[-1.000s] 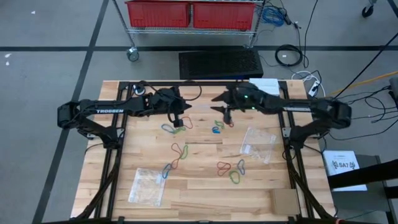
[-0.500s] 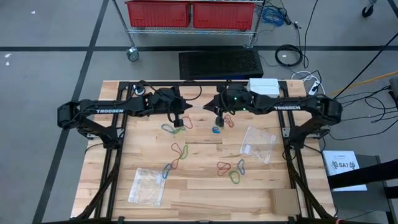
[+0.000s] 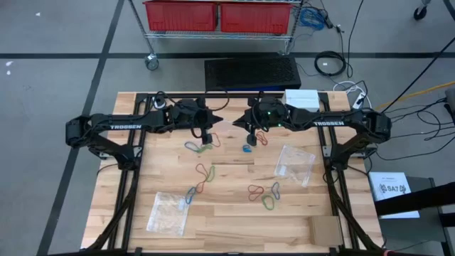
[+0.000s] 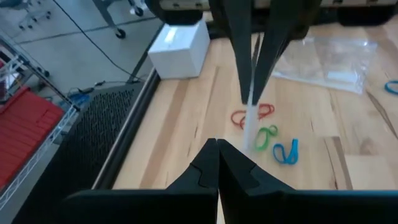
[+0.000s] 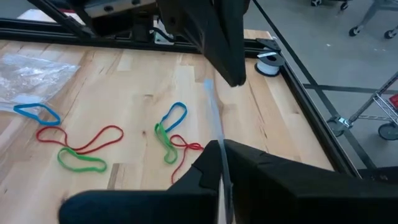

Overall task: Sort rubber bands
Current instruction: Open the top zip bag

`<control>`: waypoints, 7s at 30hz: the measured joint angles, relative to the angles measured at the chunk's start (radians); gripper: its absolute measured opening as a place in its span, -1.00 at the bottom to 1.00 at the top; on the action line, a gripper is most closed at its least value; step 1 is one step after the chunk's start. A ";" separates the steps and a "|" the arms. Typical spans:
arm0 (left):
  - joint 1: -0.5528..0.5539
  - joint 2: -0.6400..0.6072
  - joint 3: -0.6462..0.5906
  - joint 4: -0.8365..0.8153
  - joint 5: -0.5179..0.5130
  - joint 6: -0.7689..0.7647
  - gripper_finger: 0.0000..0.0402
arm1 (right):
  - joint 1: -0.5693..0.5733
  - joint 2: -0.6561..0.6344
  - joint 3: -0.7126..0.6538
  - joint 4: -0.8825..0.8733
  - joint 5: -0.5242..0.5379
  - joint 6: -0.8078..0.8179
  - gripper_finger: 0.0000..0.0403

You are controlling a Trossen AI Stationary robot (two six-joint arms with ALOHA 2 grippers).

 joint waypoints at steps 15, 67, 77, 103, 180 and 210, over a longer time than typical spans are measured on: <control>0.000 0.000 0.000 0.189 0.004 -0.052 -0.64 | 0.053 0.000 0.000 -0.042 0.018 0.055 -1.00; 0.019 -0.223 -0.609 1.011 0.314 -0.210 -0.49 | 0.317 -0.122 0.000 0.137 0.386 0.085 -1.00; 0.019 -0.222 -0.599 0.993 0.357 -0.190 -0.98 | 0.313 -0.128 0.000 0.063 0.384 0.079 -0.99; 0.018 -0.182 -0.600 0.805 0.249 -0.070 -1.00 | 0.276 0.348 0.611 -0.396 0.365 -0.010 -0.41; 0.018 -0.182 -0.600 0.778 0.229 -0.079 -1.00 | 0.313 0.343 0.661 -0.769 0.580 0.026 -0.97; 0.018 -0.182 -0.600 0.771 0.224 -0.079 -1.00 | 0.315 0.326 0.663 -0.750 0.569 0.011 -0.97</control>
